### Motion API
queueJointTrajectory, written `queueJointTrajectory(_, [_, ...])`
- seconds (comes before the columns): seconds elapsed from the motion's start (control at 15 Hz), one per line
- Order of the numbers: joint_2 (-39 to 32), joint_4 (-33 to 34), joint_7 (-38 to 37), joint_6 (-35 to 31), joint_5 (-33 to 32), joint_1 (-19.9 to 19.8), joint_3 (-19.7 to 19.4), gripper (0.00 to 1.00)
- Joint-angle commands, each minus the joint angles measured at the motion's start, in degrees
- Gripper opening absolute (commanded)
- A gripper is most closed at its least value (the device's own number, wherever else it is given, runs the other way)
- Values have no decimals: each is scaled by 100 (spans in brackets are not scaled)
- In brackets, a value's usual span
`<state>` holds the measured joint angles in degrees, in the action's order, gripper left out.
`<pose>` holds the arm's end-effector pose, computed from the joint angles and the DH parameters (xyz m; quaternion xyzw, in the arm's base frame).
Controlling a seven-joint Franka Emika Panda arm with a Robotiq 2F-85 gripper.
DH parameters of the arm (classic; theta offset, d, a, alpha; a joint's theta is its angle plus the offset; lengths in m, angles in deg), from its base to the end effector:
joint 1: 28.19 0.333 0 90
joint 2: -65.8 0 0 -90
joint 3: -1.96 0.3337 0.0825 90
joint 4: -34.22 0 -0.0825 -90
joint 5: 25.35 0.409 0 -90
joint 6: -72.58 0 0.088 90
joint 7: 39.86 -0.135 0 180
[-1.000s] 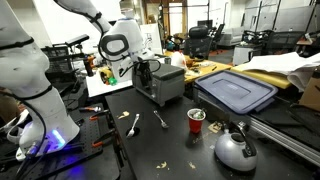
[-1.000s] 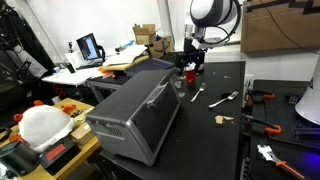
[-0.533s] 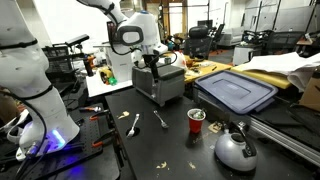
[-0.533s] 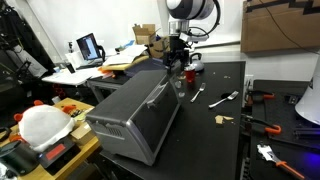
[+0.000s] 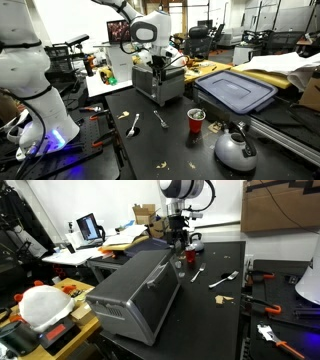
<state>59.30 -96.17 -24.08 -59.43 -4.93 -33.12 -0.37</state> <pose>0.5351 -0.0537 0.2728 -0.9901 0.0507 0.0159 0.1301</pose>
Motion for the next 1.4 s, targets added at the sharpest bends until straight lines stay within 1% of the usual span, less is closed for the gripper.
queueJointTrajectory(0.0, [135,25,498,459,-116,-121,-48,100])
queueJointTrajectory(0.2, [194,-37,751,552,-58,-119,-20,100])
queueJointTrajectory(0.6, [14,9,664,508,-113,-39,41,100])
queueJointTrajectory(1.0, [-58,-138,694,419,46,-29,112,100])
queueJointTrajectory(1.33, [-231,-109,763,427,222,-39,219,100])
